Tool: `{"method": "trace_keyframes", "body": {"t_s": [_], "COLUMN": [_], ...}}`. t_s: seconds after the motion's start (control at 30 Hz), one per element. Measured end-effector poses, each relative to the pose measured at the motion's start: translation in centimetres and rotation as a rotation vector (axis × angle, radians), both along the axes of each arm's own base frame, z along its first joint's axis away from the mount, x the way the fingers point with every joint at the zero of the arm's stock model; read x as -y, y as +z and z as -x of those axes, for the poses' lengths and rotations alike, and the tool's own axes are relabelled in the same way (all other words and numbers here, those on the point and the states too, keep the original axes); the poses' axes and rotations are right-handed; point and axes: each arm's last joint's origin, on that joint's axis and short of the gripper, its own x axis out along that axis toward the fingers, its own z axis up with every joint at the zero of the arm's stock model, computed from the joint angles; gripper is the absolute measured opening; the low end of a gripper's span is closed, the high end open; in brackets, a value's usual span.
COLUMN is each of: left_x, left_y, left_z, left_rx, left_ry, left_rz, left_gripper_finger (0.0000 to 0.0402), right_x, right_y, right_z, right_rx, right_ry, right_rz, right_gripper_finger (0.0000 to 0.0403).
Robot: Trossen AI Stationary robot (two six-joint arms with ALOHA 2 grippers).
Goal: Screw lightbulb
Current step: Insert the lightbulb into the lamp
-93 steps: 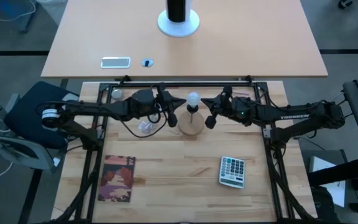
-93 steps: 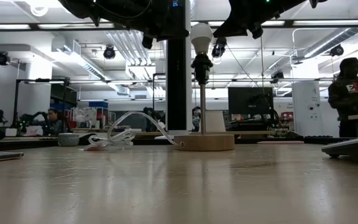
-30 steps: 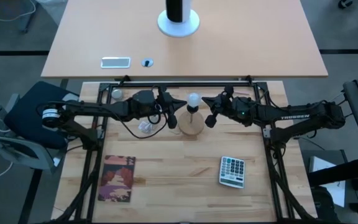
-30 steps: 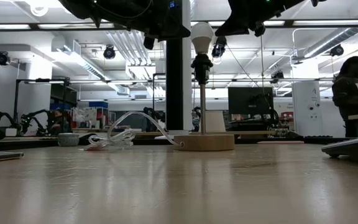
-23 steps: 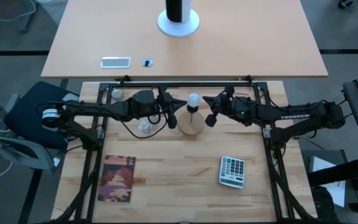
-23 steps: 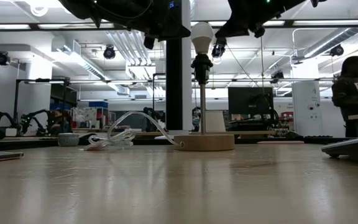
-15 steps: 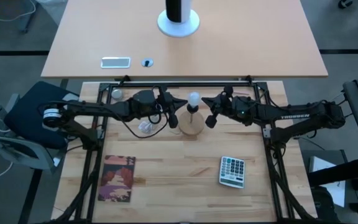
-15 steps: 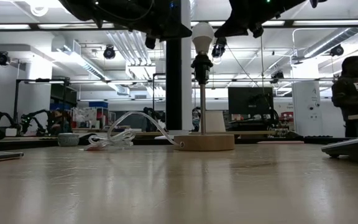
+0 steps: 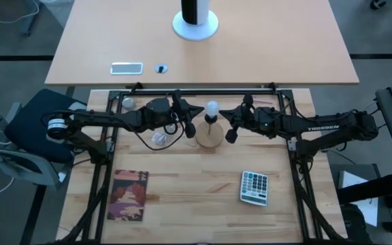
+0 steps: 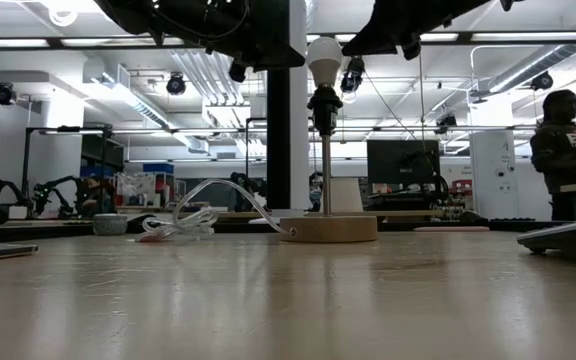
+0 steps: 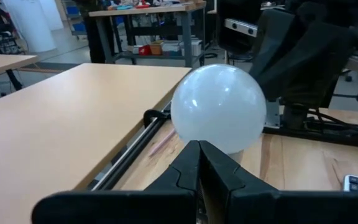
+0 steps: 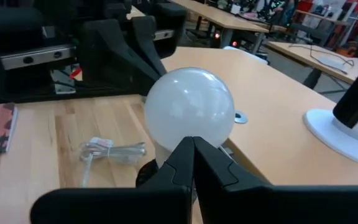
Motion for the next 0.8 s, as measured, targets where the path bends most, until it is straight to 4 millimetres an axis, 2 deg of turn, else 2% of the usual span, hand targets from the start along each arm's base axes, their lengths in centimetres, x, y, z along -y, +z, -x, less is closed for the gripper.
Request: {"method": "trace_keyframes", "body": {"t_s": [0.3,0.8], "left_x": [0.2,0.3], "left_y": [0.9,0.9], "left_z": [0.8,0.8], "left_rx": [0.013,0.005], "left_ry": [-0.004,-0.022], "left_rz": [-0.002,0.000], "left_gripper_finger": [0.0000,0.0000], "right_x": [0.2,1.1], "right_y": [0.0,-0.1], "right_z": [0.5,0.3], "right_rx": [-0.016,-0.021], "right_ry": [-0.068,-0.113], "right_rz": [-0.006,0.024], "right_gripper_finger": [0.0000,0.0000]}}
